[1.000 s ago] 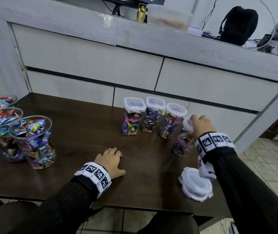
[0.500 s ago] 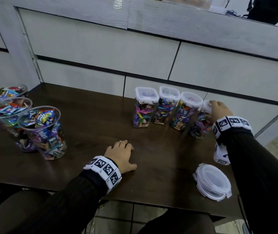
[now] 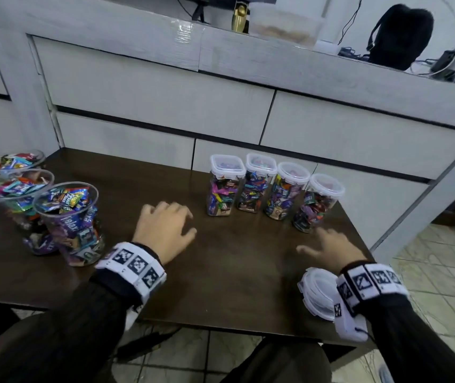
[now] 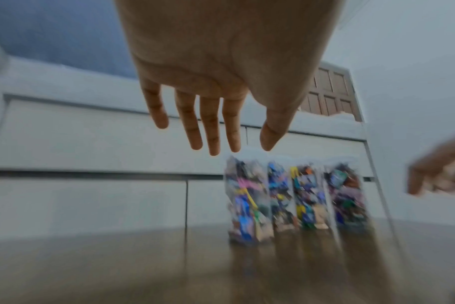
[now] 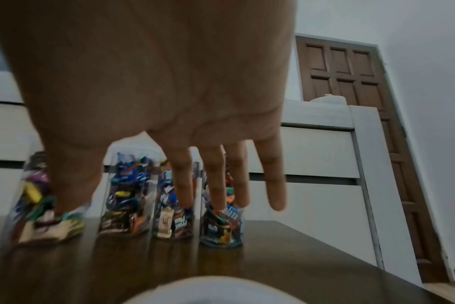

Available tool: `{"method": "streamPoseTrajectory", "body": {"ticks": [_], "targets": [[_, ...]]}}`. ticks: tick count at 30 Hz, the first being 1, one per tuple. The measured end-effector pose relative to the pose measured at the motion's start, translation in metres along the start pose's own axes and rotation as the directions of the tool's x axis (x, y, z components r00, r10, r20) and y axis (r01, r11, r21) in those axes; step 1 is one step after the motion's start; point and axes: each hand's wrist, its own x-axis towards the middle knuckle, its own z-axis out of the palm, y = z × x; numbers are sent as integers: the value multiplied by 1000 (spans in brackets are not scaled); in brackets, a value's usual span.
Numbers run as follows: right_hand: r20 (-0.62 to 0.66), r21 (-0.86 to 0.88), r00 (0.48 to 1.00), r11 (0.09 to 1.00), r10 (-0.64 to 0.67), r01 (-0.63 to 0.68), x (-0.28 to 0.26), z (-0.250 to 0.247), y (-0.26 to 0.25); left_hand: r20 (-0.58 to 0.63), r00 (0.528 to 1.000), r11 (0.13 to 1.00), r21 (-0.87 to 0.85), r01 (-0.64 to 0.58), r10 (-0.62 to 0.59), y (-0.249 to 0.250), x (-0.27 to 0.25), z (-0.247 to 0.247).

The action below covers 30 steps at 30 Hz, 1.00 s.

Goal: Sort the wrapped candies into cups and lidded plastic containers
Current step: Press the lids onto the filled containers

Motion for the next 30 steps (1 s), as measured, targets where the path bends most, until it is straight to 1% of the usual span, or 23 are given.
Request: {"method": "streamPoseTrajectory", "body": {"ticks": [1,3,5,7,9,11,14,16,17,19,23,27,30], "targets": [[70,-28,997,1000,16,-14,-8,5,0,-82,997,1000,16,11,-10,-7,0,-13],[160,-60,985,997,59,-50,-19,15,0,-209,977,997,44,59,-49,-25,1,-39],[212,-85,971,992,113,-97,-26,23,1,-248,961,986,80,143,-119,-45,1,-60],[236,-102,959,986,155,-134,-31,29,1,-210,953,958,138,250,-219,-65,1,-75],[252,-100,950,982,183,-162,-33,35,2,-125,937,920,188,345,-326,-86,-1,-84],[271,-69,943,981,194,-182,-34,39,2,-36,909,875,258,410,-416,-103,-5,-85],[280,-37,941,981,191,-188,-33,44,2,66,876,822,386,419,-477,-115,-14,-75],[269,-58,942,980,200,-191,-32,47,2,84,870,819,390,421,-487,-117,-17,-66],[256,-72,945,979,204,-192,-31,48,2,72,873,826,367,427,-483,-118,-17,-62],[219,-101,954,977,207,-189,-29,52,2,24,897,846,343,408,-442,-121,-16,-58],[87,-142,977,973,196,-182,-27,51,2,-85,958,882,374,287,-275,-117,-16,-48],[24,-72,988,986,150,-148,-22,37,2,-100,990,952,279,127,-102,-91,-13,-37],[-19,16,996,996,90,-90,-17,17,-2,-108,994,969,246,2,26,-63,-6,-31]]}}
